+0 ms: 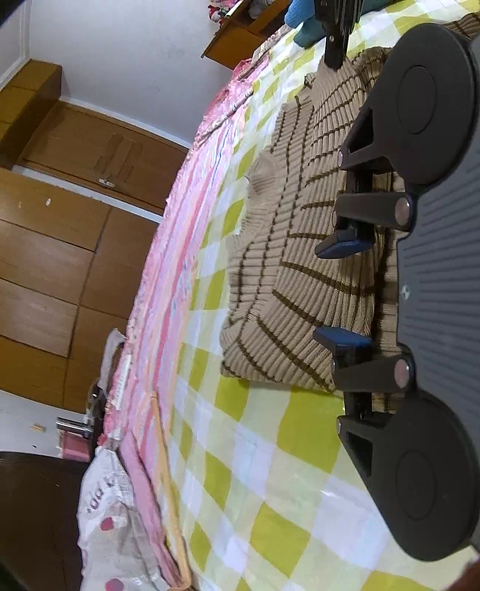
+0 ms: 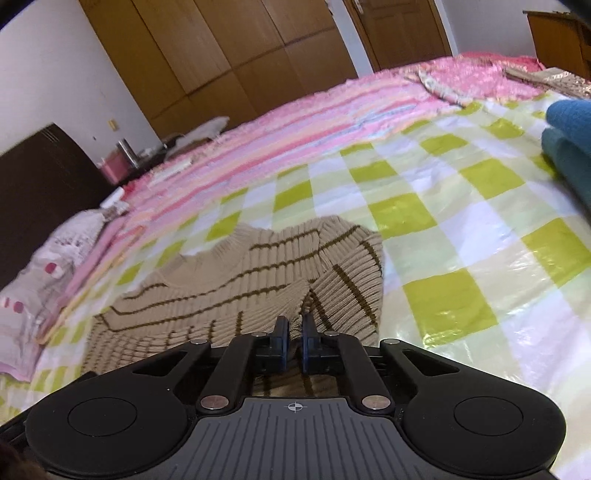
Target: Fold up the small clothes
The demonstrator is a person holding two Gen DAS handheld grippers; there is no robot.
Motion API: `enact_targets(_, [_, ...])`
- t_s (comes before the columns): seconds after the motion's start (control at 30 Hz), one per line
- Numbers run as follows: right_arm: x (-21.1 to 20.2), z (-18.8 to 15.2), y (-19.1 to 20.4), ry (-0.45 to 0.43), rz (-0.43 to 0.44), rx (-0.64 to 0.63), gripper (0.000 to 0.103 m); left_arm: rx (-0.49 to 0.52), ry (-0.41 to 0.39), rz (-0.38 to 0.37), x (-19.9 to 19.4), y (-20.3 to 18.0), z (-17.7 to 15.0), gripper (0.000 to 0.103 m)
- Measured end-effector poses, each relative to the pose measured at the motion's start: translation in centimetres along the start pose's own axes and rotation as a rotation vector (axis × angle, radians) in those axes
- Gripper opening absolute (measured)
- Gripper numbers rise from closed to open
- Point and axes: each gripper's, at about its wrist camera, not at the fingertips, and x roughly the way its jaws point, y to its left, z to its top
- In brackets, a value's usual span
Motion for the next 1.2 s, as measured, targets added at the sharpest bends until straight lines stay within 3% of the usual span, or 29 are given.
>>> enact_targets(0.1, [-0.8, -0.6, -0.2, 0.001, -0.001, -0.002, 0.007, 0.025, 0.01, 0.016, 0.3, -0.4, -0.2, 0.047])
enact_targets(0.3, [1.1, -1.6, -0.1, 0.061, -0.083, -0.062, 0.01, 0.077, 0.026, 0.05, 0.6, -1.1, -0.4, 0.048])
enact_targets(0.4, [0.1, -1.5, 0.7, 0.03, -0.096, -0.103, 0.014, 0.071, 0.024, 0.052, 0.1, -0.8, -0.5, 0.048])
enact_targets(0.47, [-1.0, -1.3, 1.0, 0.009, -0.087, -0.115, 0.015, 0.076, 0.032, 0.091, -0.1, -0.7, -0.4, 0.048])
enact_targets(0.6, [-3.1, -1.9, 1.0, 0.03, -0.083, -0.141, 0.018, 0.02, 0.093, 0.112, -0.3, 0.0, -0.3, 0.048])
enact_targets(0.8, [-7.1, -5.0, -0.7, 0.115, -0.046, -0.127, 0.02, 0.026, 0.143, 0.126, -3.3, 0.0, -1.4, 0.048])
enact_targets(0.93, [-9.7, -7.6, -1.8, 0.175, 0.003, -0.089, 0.026, 0.056, 0.176, 0.146, -7.1, 0.4, -3.2, 0.048])
enact_targets(1.2, [-14.2, -12.8, -3.3, 0.224, 0.096, -0.036, 0.032, 0.1, 0.308, 0.161, -13.1, 1.3, -7.3, 0.048])
